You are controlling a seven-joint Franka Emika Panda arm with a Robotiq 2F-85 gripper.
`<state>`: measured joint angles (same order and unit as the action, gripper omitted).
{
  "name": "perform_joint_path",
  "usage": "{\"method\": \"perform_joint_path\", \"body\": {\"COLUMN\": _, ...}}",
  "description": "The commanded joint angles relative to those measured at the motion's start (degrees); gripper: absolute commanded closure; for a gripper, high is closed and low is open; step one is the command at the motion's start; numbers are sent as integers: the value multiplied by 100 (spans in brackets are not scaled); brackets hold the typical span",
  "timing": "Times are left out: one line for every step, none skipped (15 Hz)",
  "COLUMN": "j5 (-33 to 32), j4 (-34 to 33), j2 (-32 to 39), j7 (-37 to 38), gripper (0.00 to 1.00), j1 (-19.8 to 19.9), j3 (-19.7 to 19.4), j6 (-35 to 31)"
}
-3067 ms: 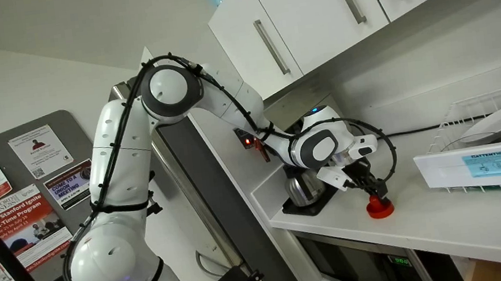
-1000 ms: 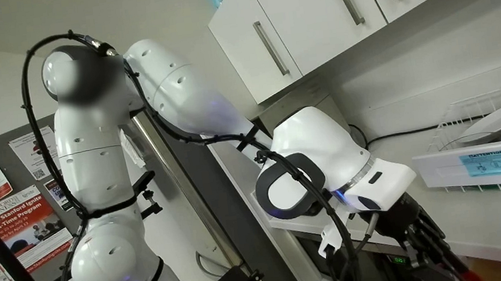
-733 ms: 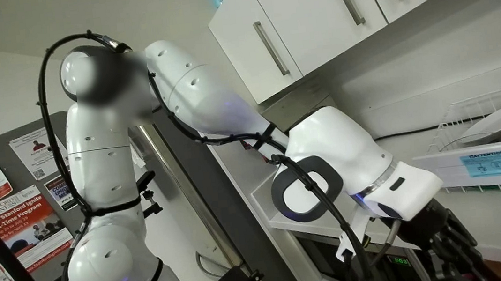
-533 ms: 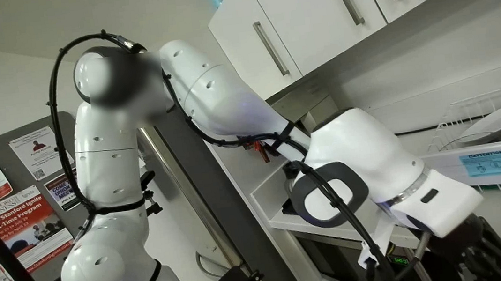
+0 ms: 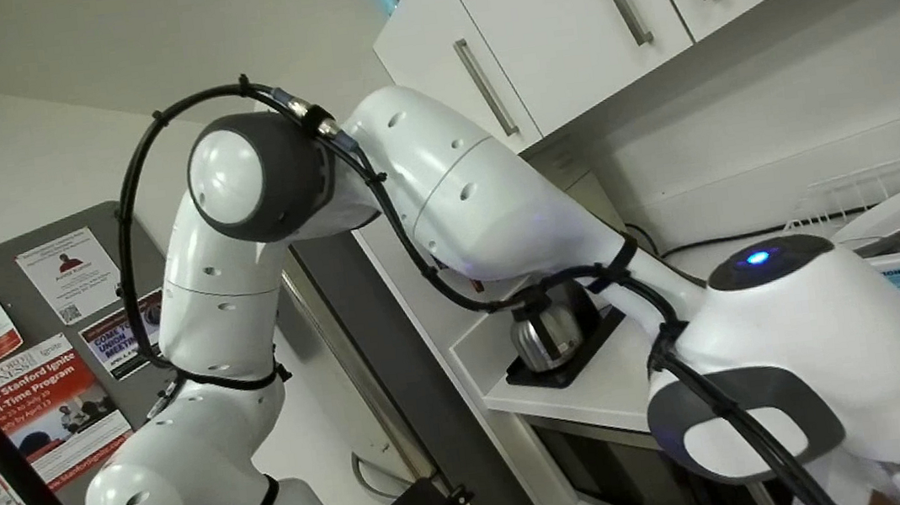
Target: Pick up the red object from the left side of the countertop and put it in the open drawer, push the open drawer closed
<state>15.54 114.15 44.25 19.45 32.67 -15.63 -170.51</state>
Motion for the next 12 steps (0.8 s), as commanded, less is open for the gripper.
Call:
{"method": "perform_joint_path", "body": {"j5": 181, "j4": -901, "j2": 633, "j7": -49, "gripper": 89, "j1": 104, "j3": 47, "j6": 503}}
{"method": "perform_joint_path", "body": {"j5": 181, "j4": -1069, "j2": 760, "j7": -26, "gripper": 89, "j1": 95, "j3": 33, "j6": 594}}
{"method": "perform_joint_path", "body": {"j5": 187, "j4": -1261, "j2": 901, "j7": 13, "gripper": 89, "j1": 68, "j3": 24, "j6": 714}}
{"method": "perform_joint_path", "body": {"j5": 189, "j4": -1452, "j2": 1069, "j7": 90, "gripper": 89, "j1": 4, "j3": -24, "j6": 802}}
{"method": "perform_joint_path", "body": {"j5": 183, "j4": -1612, "j2": 1200, "j7": 137, "gripper": 89, "j1": -41, "j3": -55, "j6": 902}}
{"method": "perform_joint_path", "body": {"j5": 177, "j4": -1746, "j2": 1333, "j7": 215, "gripper": 89, "j1": -124, "j3": -109, "j6": 930}}
{"method": "perform_joint_path", "body": {"j5": 175, "j4": -1877, "j2": 1462, "j7": 310, "gripper": 89, "j1": -201, "j3": -159, "j6": 957}}
{"method": "perform_joint_path", "body": {"j5": 175, "j4": -1994, "j2": 1579, "j7": 388, "gripper": 89, "j1": -268, "j3": -200, "j6": 971}}
{"method": "perform_joint_path", "body": {"j5": 176, "j4": -2117, "j2": 1704, "j7": 473, "gripper": 89, "j1": -333, "j3": -246, "j6": 983}}
{"method": "perform_joint_path", "body": {"j5": 175, "j4": -2203, "j2": 1799, "j7": 527, "gripper": 89, "j1": -387, "j3": -282, "j6": 997}}
{"method": "perform_joint_path", "body": {"j5": 176, "j4": -2306, "j2": 1897, "j7": 589, "gripper": 89, "j1": -441, "j3": -311, "j6": 1023}}
{"method": "perform_joint_path", "body": {"j5": 178, "j4": -2396, "j2": 1983, "j7": 626, "gripper": 89, "j1": -482, "j3": -329, "j6": 1042}}
